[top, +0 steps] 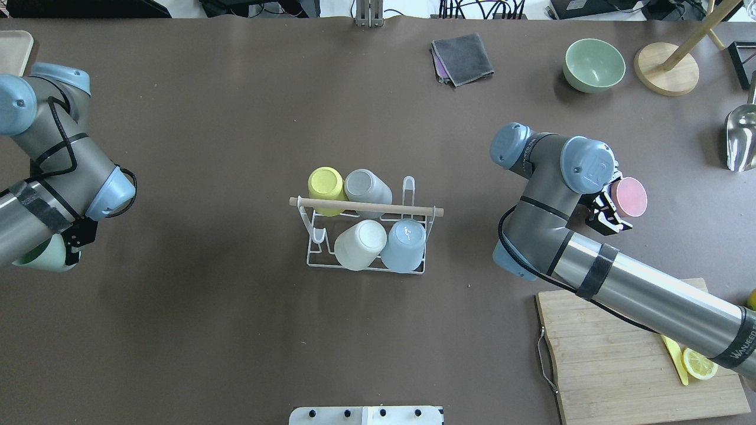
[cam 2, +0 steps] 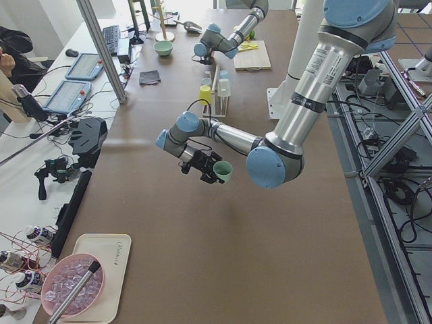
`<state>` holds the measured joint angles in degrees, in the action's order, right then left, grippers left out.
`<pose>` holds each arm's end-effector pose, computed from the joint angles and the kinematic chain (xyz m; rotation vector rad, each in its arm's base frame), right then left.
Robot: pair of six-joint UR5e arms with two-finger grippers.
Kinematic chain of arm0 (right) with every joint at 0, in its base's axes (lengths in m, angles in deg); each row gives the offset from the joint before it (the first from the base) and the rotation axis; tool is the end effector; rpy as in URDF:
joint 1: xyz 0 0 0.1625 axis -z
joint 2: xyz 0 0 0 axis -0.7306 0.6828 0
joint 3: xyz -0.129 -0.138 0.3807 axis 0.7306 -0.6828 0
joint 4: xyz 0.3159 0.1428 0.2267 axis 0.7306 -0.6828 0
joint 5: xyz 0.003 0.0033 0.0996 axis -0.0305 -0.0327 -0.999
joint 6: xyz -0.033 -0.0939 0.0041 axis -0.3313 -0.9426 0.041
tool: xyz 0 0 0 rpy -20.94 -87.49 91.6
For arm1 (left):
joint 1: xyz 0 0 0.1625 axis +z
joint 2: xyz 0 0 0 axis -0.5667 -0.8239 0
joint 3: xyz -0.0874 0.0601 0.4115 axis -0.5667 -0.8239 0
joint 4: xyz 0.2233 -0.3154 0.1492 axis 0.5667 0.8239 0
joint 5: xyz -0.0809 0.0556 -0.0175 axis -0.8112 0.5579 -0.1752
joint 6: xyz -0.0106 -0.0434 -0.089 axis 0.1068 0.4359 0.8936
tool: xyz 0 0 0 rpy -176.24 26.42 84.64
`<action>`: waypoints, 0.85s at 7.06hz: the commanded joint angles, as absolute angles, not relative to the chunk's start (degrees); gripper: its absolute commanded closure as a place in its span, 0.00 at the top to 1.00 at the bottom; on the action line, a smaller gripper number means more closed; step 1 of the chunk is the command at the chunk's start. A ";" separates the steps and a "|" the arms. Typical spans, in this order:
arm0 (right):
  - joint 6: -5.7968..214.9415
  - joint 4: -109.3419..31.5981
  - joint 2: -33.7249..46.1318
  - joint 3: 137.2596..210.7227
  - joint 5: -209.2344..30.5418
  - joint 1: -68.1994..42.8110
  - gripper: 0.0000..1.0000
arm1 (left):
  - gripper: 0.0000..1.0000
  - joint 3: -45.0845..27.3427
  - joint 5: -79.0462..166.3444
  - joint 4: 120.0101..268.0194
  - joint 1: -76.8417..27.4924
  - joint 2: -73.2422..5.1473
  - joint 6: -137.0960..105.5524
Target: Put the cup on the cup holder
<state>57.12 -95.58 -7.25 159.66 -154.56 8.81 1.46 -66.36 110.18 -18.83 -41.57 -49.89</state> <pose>-0.4314 -0.5118 0.4969 -0.3920 0.1060 -1.4334 0.3018 -0.5184 0.5423 -0.7730 0.5976 0.6494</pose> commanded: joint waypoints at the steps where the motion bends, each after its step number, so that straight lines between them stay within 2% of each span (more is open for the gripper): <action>1: 57.22 -95.54 -6.92 160.18 -154.57 8.70 0.99 | 0.00 -2.61 -59.65 110.08 -21.18 -42.93 -49.58; 5: 57.57 -95.46 -6.12 160.89 -154.65 8.70 0.99 | 0.00 -18.41 -52.25 114.21 -25.15 -41.70 -40.19; 6: 57.57 -95.46 -6.12 160.89 -154.65 8.70 0.99 | 0.00 -20.36 -48.59 118.56 -25.07 -41.70 -37.47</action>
<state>57.57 -95.46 -6.18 160.85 -154.64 8.71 -17.00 -51.92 115.10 -24.92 -41.82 -40.28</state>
